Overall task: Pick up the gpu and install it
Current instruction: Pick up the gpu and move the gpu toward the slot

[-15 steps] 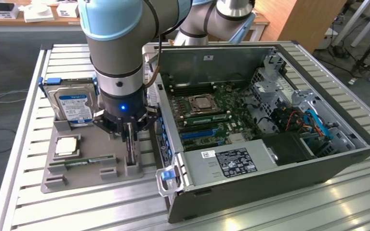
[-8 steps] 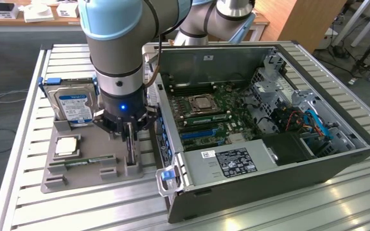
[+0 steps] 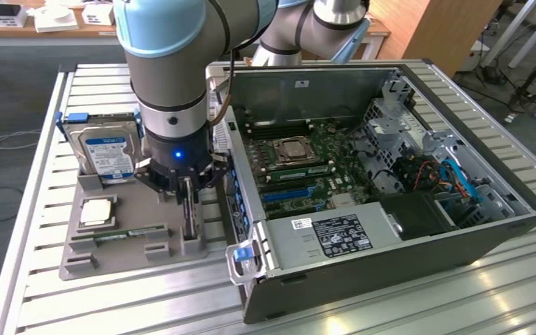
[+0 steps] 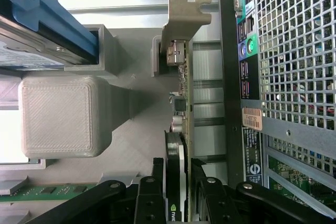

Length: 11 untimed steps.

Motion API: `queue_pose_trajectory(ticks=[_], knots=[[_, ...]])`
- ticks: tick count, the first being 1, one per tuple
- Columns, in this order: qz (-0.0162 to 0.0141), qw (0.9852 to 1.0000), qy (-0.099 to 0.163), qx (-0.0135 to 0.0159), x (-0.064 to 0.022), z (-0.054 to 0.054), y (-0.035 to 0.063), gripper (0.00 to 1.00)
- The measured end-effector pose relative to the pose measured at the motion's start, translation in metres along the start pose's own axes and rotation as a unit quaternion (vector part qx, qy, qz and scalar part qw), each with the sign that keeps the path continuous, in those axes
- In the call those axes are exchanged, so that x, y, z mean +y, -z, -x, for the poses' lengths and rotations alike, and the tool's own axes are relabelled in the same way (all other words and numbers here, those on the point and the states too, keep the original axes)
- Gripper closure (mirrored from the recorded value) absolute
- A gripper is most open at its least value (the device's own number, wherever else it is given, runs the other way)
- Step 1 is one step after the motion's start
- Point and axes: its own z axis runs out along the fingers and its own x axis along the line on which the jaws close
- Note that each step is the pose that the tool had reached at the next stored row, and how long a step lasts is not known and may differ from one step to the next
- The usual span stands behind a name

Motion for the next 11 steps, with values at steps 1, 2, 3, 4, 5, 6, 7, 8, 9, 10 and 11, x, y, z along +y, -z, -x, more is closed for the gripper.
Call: queue_pose_trajectory(ticks=[1, 2, 3, 4, 5, 6, 7, 8, 9, 10, 11], knots=[[0.0, 1.0, 0.0, 0.0, 0.0, 0.0, 0.0, 0.67], [0.0, 1.0, 0.0, 0.0, 0.0, 0.0, 0.0, 0.67], [0.0, 1.0, 0.0, 0.0, 0.0, 0.0, 0.0, 0.67], [0.0, 1.0, 0.0, 0.0, 0.0, 0.0, 0.0, 0.67], [0.0, 1.0, 0.0, 0.0, 0.0, 0.0, 0.0, 0.67], [0.0, 1.0, 0.0, 0.0, 0.0, 0.0, 0.0, 0.67], [0.0, 1.0, 0.0, 0.0, 0.0, 0.0, 0.0, 0.67], [0.0, 1.0, 0.0, 0.0, 0.0, 0.0, 0.0, 0.67], [0.0, 1.0, 0.0, 0.0, 0.0, 0.0, 0.0, 0.67], [0.0, 1.0, 0.0, 0.0, 0.0, 0.0, 0.0, 0.67], [0.0, 1.0, 0.0, 0.0001, 0.0, 0.0, 0.0, 0.68]])
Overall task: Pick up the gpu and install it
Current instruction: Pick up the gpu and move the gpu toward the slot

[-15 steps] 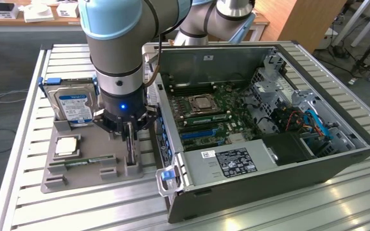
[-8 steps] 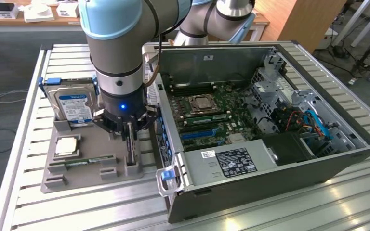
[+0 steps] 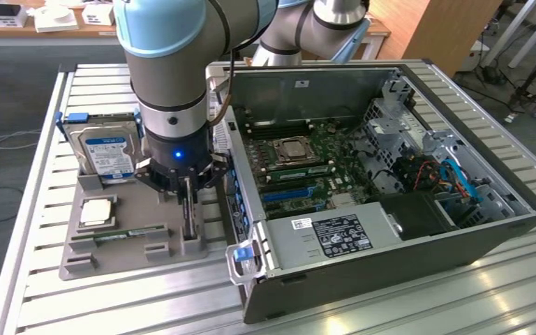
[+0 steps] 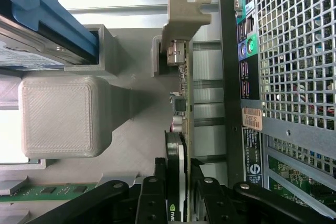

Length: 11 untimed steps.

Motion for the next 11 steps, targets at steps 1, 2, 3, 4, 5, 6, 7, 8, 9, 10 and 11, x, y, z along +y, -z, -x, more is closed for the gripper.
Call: queue_pose_trajectory(ticks=[1, 2, 3, 4, 5, 6, 7, 8, 9, 10, 11], knots=[[0.0, 1.0, 0.0, 0.0, 0.0, 0.0, 0.0, 0.73], [0.0, 1.0, 0.0, -0.0001, 0.0, 0.0, 0.0, 0.73], [0.0, 1.0, 0.0, -0.0001, 0.0, 0.0, 0.0, 0.73], [0.0, 1.0, 0.0, -0.0001, 0.0, 0.0, 0.0, 0.73], [0.0, 1.0, 0.0, -0.0001, 0.0, 0.0, 0.0, 0.73], [0.0, 1.0, 0.0, -0.0001, 0.0, 0.0, 0.0, 0.73], [0.0, 1.0, 0.0, -0.0001, 0.0, 0.0, 0.0, 0.73], [0.0, 1.0, 0.0, -0.0001, 0.0, 0.0, 0.0, 0.73], [0.0, 1.0, 0.0, -0.0001, 0.0, 0.0, 0.0, 0.73], [0.0, 1.0, 0.0, -0.0001, 0.0, 0.0, 0.0, 0.73], [0.0, 1.0, 0.0, -0.0001, 0.0, 0.0, 0.0, 0.73]])
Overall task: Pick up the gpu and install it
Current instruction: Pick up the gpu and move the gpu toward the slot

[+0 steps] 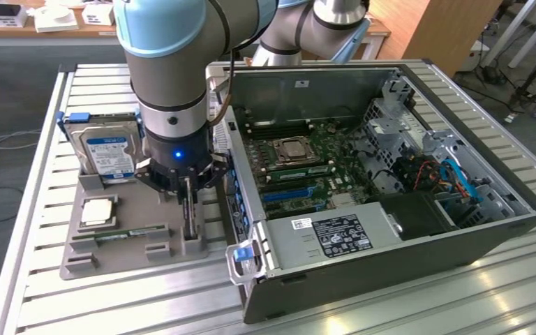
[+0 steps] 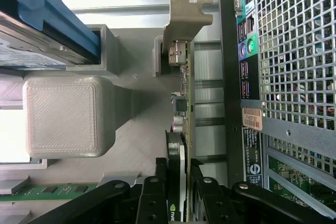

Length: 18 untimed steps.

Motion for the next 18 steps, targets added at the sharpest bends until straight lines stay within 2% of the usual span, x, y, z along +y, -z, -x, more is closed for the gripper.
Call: queue_pose_trajectory(ticks=[2, 4, 12, 18], knots=[[0.0, 1.0, 0.002, 0.0001, 0.0, 0.0, 0.0, 0.73], [0.0006, 0.9996, 0.028, 0.0014, 0.0, 0.0, -0.0001, 0.73], [0.0008, 0.9996, 0.028, 0.0013, 0.0001, 0.0, 0.0003, 0.73], [0.0003, 0.9996, 0.028, 0.0014, 0.0006, 0.0, 0.0124, 0.73]])
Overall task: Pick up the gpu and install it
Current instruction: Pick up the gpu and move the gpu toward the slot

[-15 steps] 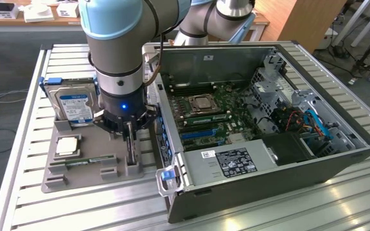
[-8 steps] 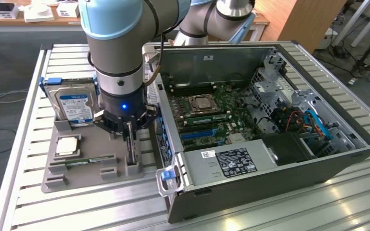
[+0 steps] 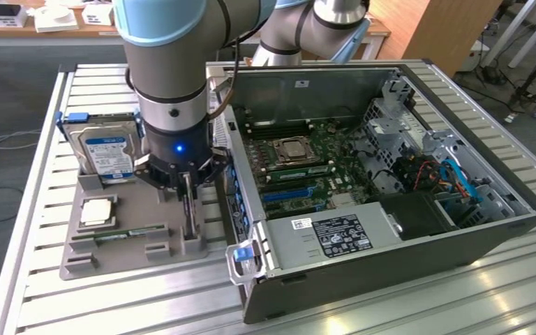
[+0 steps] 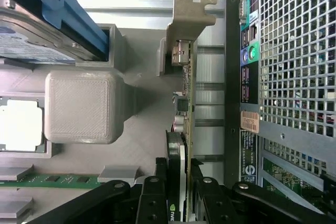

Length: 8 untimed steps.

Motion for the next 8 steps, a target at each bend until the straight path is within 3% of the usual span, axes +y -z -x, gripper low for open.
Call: queue_pose_trajectory(ticks=[8], knots=[[0.0, 1.0, 0.0, 0.0, 0.0013, 0.001, 0.0252, 0.73]])
